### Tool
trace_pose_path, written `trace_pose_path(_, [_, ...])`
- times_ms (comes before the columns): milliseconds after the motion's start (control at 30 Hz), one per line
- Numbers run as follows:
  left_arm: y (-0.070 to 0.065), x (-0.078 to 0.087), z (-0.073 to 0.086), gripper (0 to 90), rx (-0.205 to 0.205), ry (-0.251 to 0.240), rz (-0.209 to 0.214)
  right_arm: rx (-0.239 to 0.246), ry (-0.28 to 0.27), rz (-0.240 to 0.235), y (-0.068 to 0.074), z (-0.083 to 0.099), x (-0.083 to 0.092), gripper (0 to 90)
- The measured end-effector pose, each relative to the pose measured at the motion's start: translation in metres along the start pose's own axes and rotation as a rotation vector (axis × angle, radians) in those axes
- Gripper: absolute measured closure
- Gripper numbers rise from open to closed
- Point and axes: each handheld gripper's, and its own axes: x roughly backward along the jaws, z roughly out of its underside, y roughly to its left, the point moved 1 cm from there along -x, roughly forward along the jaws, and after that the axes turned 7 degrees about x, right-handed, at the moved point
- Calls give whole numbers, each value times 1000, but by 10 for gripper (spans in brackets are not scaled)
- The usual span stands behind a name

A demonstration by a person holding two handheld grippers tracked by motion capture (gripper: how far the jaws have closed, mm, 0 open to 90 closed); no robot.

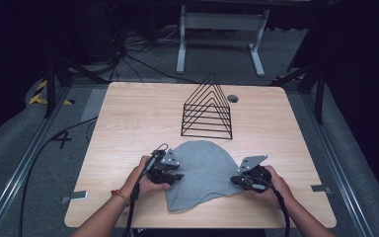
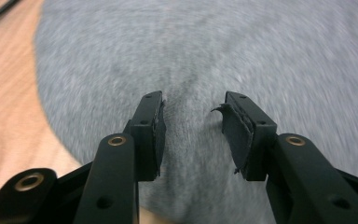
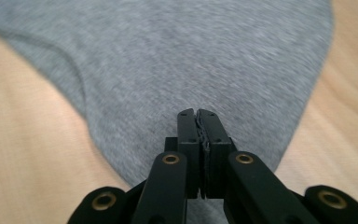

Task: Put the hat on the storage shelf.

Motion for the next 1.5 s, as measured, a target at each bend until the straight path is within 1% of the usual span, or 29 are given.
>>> trace_pose_path(67, [2, -1, -1, 582, -2, -4, -7, 0, -1, -9, 4, 0, 0, 890])
trace_pose_path(133, [5, -3, -4, 569, 17, -8, -8, 1, -6, -36, 10, -1, 1, 889])
trace_pose_path(167, [7, -3, -6, 539, 12, 3, -40, 5, -5, -45, 12, -1, 1, 887])
trace_pose_path(200, [8, -1, -7, 474, 34, -7, -52, 10, -5, -51, 14, -2, 1, 857])
trace_pose_path(233, [11, 1, -6, 459, 57, -41, -40, 17, -10, -49, 15, -2, 1, 821])
trace_pose_path(267, [15, 5, -5, 446, 84, -62, -40, 16, -22, -41, 14, -3, 2, 822])
trace_pose_path(300, [15, 5, -5, 427, 84, -62, -40, 16, -22, -41, 14, -3, 2, 822])
trace_pose_path(333, [19, 9, -4, 427, 99, -59, -72, 12, -39, -25, 11, -4, 4, 823])
trace_pose_path(367, [23, 11, -2, 378, 125, -68, -93, 4, -60, -8, 5, -5, 6, 797])
trace_pose_path(400, [26, 12, 0, 385, 134, -77, -96, -2, -90, 10, -2, -8, 8, 782])
trace_pose_path(433, [31, 13, 3, 385, 153, -74, -108, -11, -102, 22, -7, -9, 9, 775])
trace_pose_path(533, [40, 9, 8, 365, 179, -42, -142, -45, -108, 91, -32, -16, 6, 730])
trace_pose_path(567, [41, 8, 9, 361, 184, -34, -138, -67, -108, 94, -40, -18, 3, 716])
trace_pose_path(600, [43, 8, 9, 355, 197, -35, -123, -82, -103, 92, -46, -20, 0, 698])
trace_pose_path(667, [43, 5, 8, 354, 200, -48, -129, -97, -97, 96, -58, -25, -10, 658])
trace_pose_path(700, [43, 4, 7, 350, 196, -52, -130, -105, -91, 83, -62, -28, -14, 638])
trace_pose_path(733, [42, 3, 6, 346, 203, -47, -114, -112, -85, 80, -65, -30, -19, 619])
trace_pose_path(800, [40, 0, 4, 317, 197, -58, -110, -122, -72, 84, -69, -34, -27, 561])
trace_pose_path(867, [37, -2, 3, 296, 190, -49, -112, -143, -58, 82, -73, -36, -35, 486])
trace_pose_path(933, [35, -3, 2, 293, 189, -52, -112, -169, -50, 84, -74, -37, -42, 436])
trace_pose_path(967, [34, -3, 2, 297, 184, -43, -110, -181, -54, 81, -75, -37, -42, 424])
trace_pose_path(1067, [33, -2, 1, 348, 180, -40, -99, -188, -58, 76, -75, -37, -43, 428])
trace_pose_path(1100, [33, -2, 1, 348, 177, -43, -97, -177, -60, 65, -75, -37, -43, 440])
trace_pose_path(1133, [33, -1, 1, 377, 174, -44, -93, -165, -59, 50, -72, -37, -42, 508])
trace_pose_path(1200, [32, 0, 1, 468, 167, -36, -76, -162, -56, 44, -69, -39, -41, 591])
trace_pose_path(1267, [33, 1, 1, 510, 160, -33, -78, -151, -43, 35, -66, -41, -40, 665])
trace_pose_path(1367, [35, 2, 1, 596, 157, -35, -64, -174, -54, 17, -65, -40, -40, 769])
trace_pose_path(1433, [35, 2, 2, 685, 166, -46, -48, -206, -71, -10, -65, -38, -40, 834])
trace_pose_path(1500, [36, 2, 2, 747, 168, -47, -31, -210, -76, -14, -65, -37, -40, 846])
